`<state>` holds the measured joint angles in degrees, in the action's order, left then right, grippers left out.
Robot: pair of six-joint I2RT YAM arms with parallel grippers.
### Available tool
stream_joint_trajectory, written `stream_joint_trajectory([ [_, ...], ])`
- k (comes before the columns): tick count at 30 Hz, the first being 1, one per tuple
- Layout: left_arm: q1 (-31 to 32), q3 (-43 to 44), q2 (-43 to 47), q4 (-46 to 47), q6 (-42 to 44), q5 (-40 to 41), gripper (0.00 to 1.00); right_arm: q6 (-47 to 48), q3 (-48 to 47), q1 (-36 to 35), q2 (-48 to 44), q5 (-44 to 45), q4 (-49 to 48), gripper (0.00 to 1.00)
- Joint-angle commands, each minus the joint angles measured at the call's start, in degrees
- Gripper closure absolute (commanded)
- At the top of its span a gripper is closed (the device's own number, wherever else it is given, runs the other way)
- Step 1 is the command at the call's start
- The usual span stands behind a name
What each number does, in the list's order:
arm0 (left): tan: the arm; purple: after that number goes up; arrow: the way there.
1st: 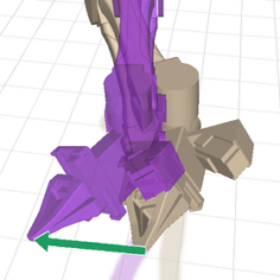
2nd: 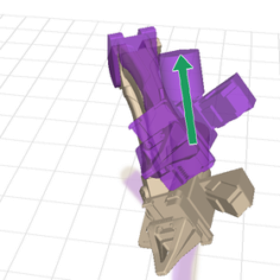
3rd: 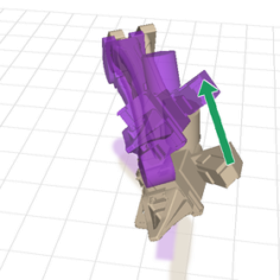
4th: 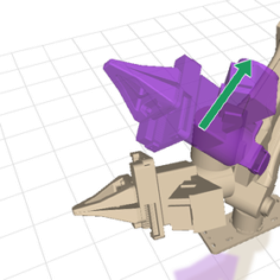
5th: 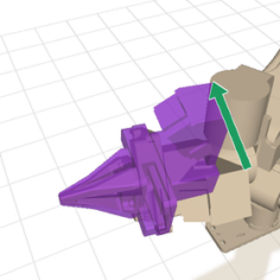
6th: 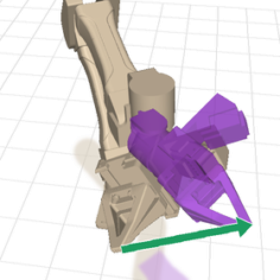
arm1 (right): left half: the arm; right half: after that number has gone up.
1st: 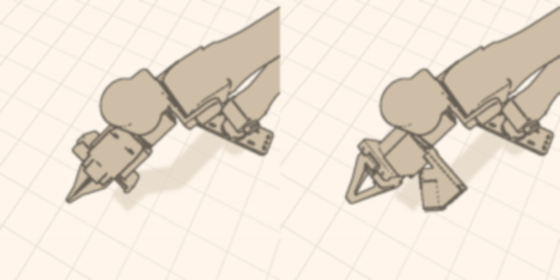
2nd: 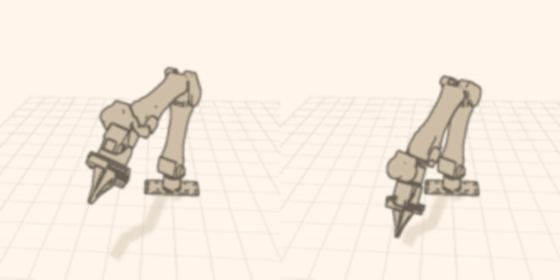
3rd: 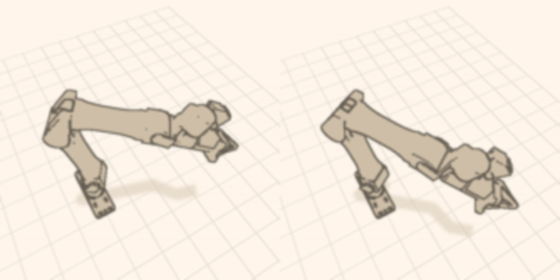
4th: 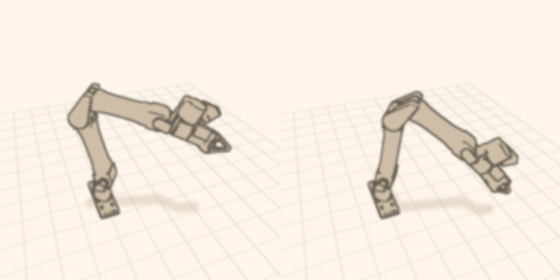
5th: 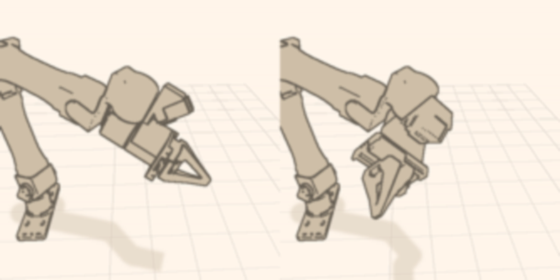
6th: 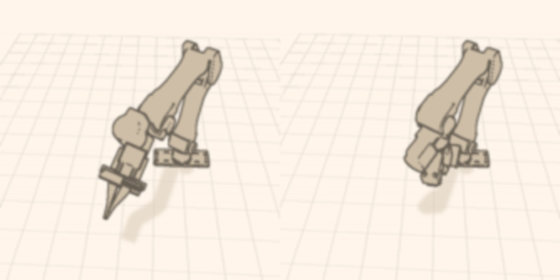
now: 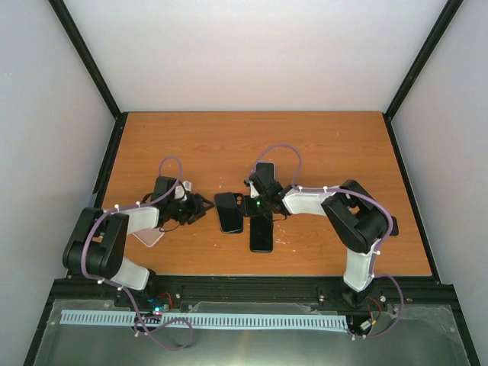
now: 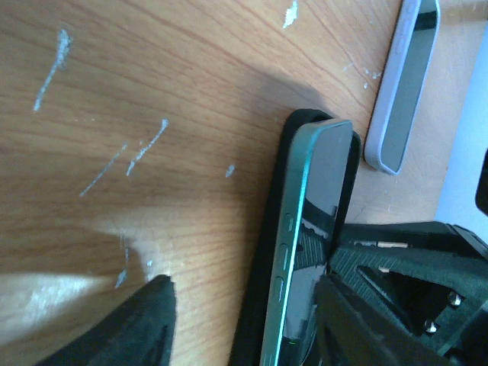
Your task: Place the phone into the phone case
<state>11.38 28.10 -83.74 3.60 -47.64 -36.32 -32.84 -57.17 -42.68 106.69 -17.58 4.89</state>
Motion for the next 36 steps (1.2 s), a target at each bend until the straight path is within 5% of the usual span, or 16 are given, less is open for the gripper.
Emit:
stream_joint_trajectory([
  [1, 1.2, 2.9, -3.7, 4.4, -0.1, -0.4, 0.53, -0.6, 0.5, -0.2, 1.5, -2.9, -2.6, 0.8],
  [22, 6.5, 9.6, -10.8, 4.7, 6.3, 3.4, 0.87, 0.7, 1.0, -0.4, 1.3, -3.2, -6.3, 0.82],
  [36, 7.8, 11.0, -13.8, 1.6, 11.9, 1.4, 0.9, 2.8, 1.2, -0.4, 2.3, -5.4, -14.3, 0.73],
])
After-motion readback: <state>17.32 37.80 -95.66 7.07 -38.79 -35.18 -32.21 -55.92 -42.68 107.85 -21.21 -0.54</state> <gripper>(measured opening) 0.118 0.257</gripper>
